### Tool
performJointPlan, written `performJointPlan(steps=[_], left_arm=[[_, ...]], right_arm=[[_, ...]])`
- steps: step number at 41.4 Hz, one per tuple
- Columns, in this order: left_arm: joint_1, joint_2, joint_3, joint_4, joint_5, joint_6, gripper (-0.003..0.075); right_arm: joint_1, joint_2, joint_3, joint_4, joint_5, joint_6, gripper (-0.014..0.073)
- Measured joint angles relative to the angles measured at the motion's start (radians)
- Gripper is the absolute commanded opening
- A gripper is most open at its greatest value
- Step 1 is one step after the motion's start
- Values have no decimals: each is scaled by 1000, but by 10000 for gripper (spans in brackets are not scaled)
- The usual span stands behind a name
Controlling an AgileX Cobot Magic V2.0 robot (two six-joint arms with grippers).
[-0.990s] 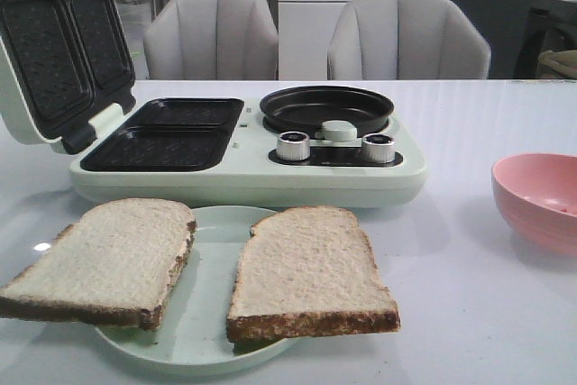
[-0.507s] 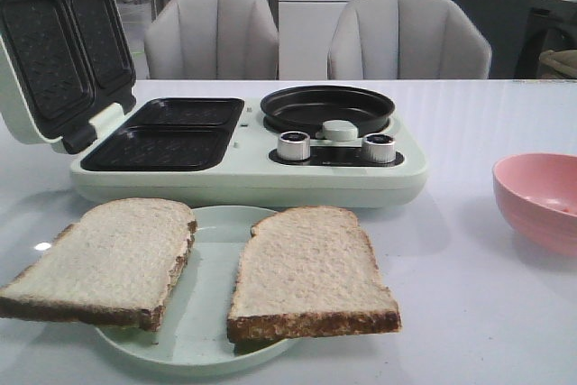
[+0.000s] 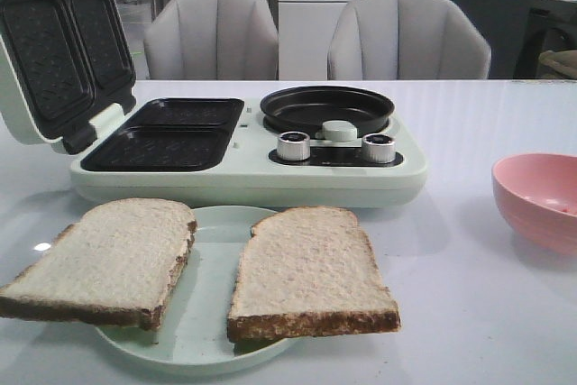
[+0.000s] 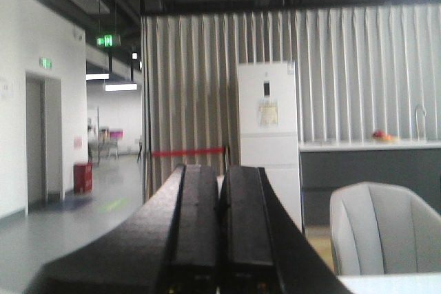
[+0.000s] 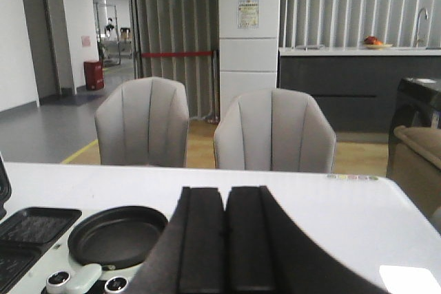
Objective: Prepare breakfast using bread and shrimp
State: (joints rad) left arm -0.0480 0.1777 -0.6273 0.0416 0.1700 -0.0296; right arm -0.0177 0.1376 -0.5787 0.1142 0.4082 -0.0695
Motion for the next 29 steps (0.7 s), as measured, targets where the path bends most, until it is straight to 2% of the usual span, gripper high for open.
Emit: performJointPlan(steps=[7,17,29], left_arm=[[0,111,-95,0,170,0,101],[0,225,-61,0,317,0,101],[0,305,46,-2,377,0,101]], right_arm=[[0,129,-101,0,136,0,48],[0,289,-87,0,209,0,48],[0,437,-31,0,251,0,48]])
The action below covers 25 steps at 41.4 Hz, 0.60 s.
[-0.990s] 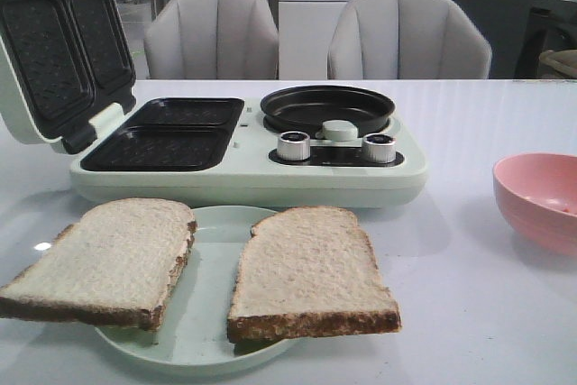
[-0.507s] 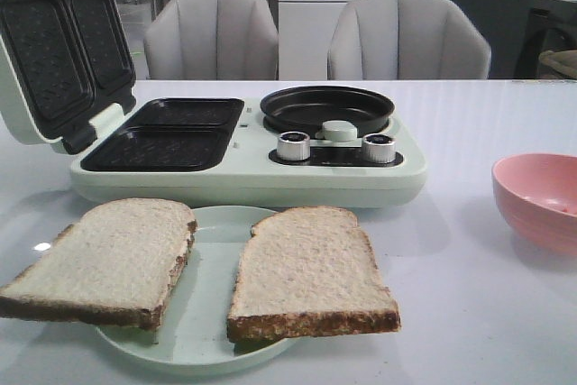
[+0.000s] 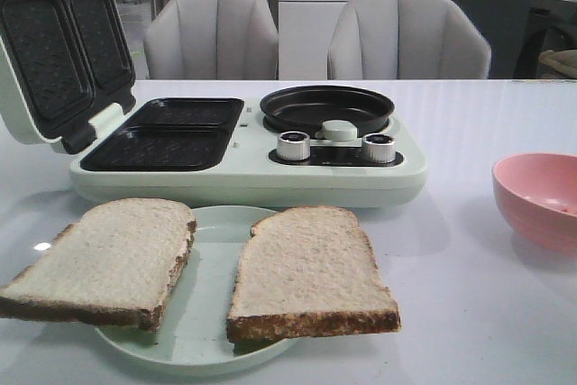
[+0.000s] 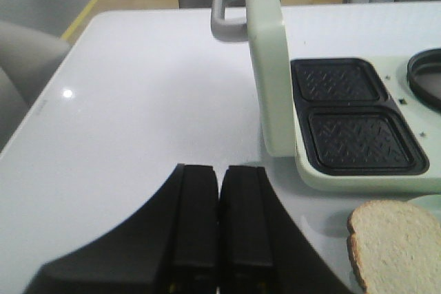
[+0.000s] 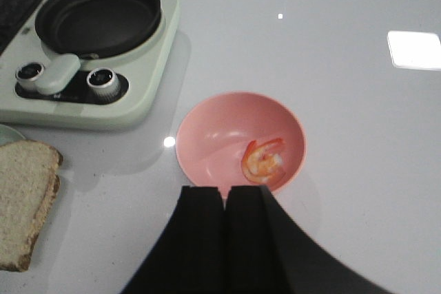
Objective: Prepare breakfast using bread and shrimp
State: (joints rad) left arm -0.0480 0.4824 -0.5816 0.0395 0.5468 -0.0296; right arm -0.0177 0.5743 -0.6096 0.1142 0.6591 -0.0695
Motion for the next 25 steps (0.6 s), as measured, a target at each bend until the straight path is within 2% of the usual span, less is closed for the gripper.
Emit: performJointPlan(steps=[4,7,9,11,14,16,18,25], left_arm=[[0,12,29,-4,0,0,104],[0,14,40,-4,1,0,146],[0,14,43,-6,2,0,222],[0,16,42,-6,2,0,347],[0,16,42,-6,2,0,511],[0,16,42,-6,2,0,587],[0,16,42,-6,2,0,620],[-5,28,42,-17,2,30,602]], right_arm=[[0,27,14,0,2,0,63],[0,41,18,0,2,0,135],[0,45,21,0,2,0,218],[0,45,21,0,2,0,326],[0,45,21,0,2,0,437],[0,45,21,0,2,0,483],[0,45,21,0,2,0,501],[0,45,21,0,2,0,500]])
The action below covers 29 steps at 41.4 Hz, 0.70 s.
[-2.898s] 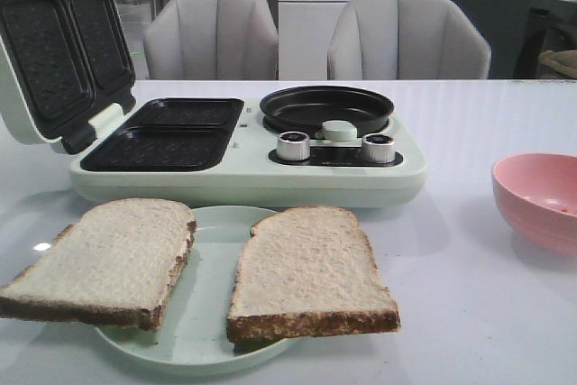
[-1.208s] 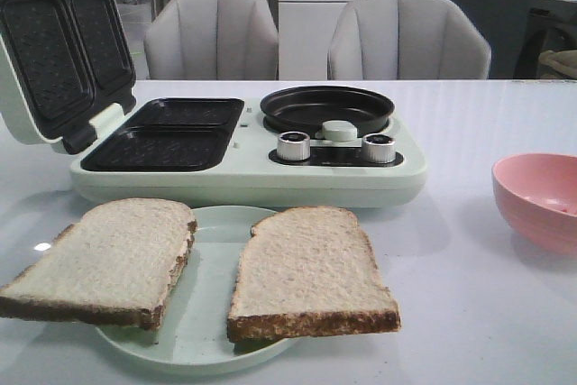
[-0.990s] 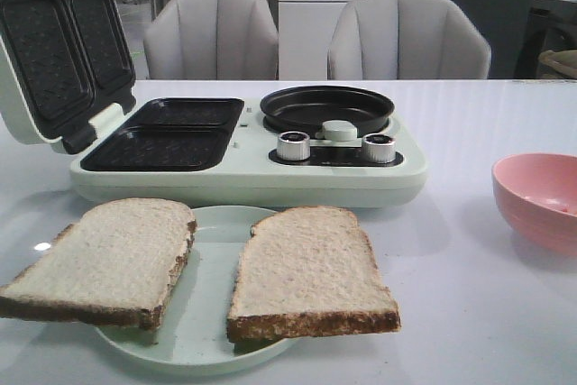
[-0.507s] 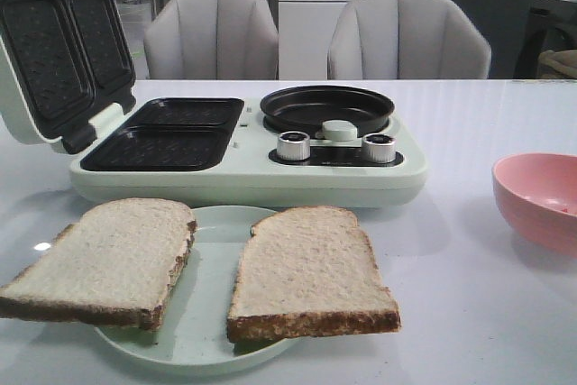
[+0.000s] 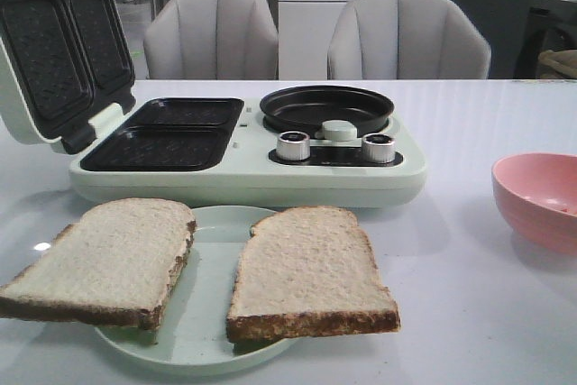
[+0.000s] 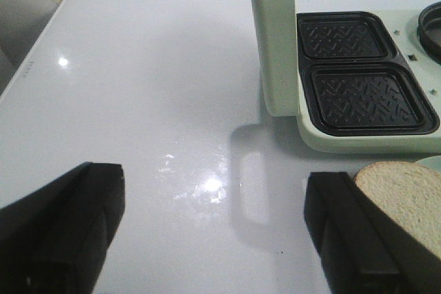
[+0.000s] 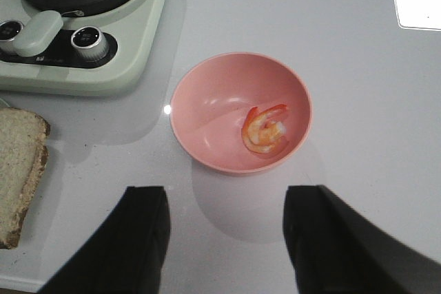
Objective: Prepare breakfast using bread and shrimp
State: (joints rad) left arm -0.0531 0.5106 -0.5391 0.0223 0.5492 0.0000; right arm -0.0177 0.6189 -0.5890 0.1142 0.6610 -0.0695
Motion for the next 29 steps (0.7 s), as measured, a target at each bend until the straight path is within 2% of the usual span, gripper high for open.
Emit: performJointPlan(steps=[3,8,15,22,29], left_arm=[[-35,16,0,-9,-2,64,598],[-153,49,0,-3,-2,175,590],[-400,120,15,126,-4,247,560],[-640,205,93,309,-10,240,560],[-831,317,137,550,-14,67,560]], right_arm=[[0,0,0,0,0,0,500],[0,0,0,0,0,0,500],[0,0,0,0,0,0,500],[0,0,0,0,0,0,500],[0,0,0,0,0,0,500]])
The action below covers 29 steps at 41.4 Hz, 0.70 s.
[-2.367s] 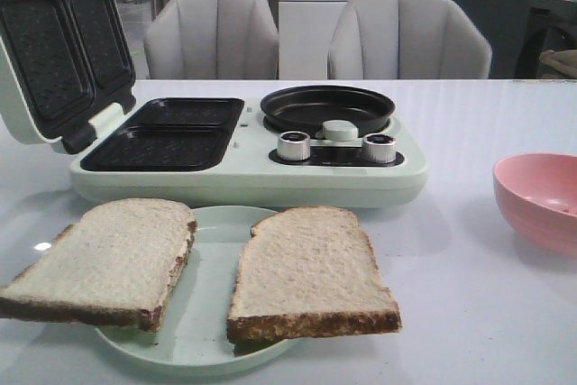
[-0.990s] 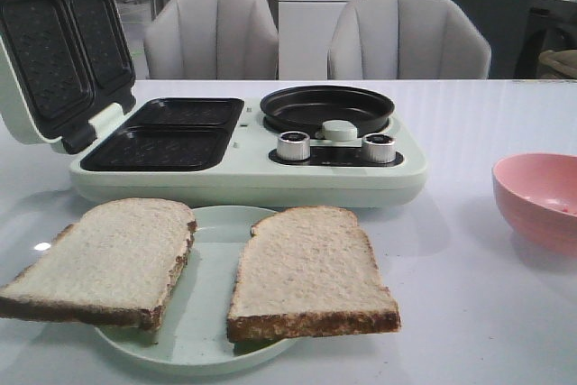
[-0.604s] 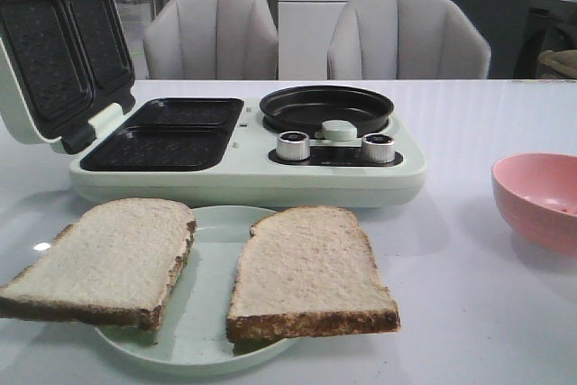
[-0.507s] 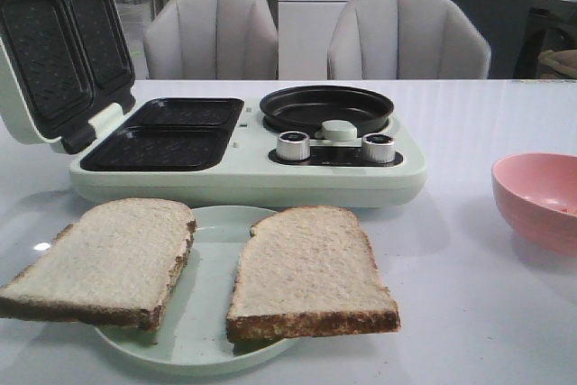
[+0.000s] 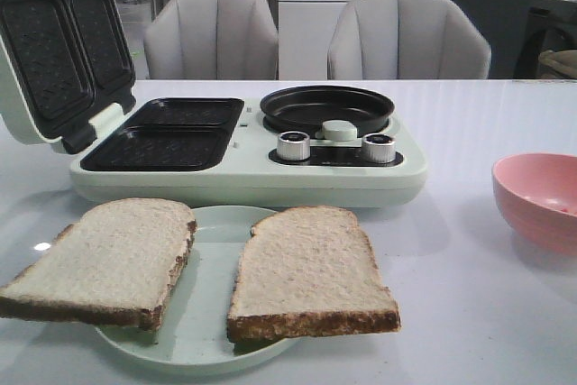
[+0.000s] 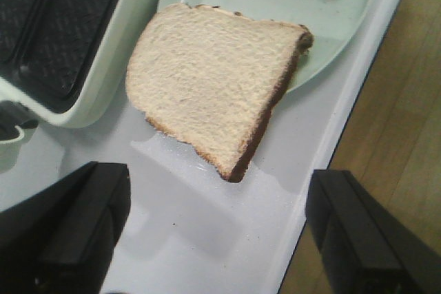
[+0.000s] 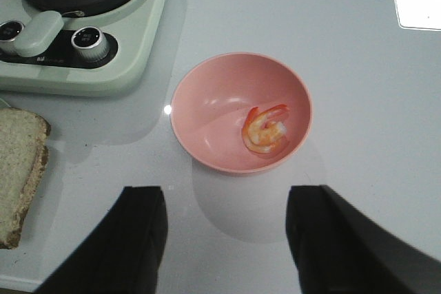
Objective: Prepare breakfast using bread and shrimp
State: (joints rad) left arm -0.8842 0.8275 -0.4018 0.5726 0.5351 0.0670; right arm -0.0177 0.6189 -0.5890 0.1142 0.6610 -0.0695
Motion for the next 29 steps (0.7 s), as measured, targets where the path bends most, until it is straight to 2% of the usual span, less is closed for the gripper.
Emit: performJointPlan(steps=[6,11,22,29], left_arm=[[-122,132,10,268,13,-281,560],[-176,248,10,443,38,-487,560],[-190,500,10,697,46,-738,560],[-190,599,10,884,101,-932,560]], right_arm=[[0,0,0,0,0,0,500],[0,0,0,0,0,0,500],[0,0,0,0,0,0,500],[0,0,0,0,0,0,500]])
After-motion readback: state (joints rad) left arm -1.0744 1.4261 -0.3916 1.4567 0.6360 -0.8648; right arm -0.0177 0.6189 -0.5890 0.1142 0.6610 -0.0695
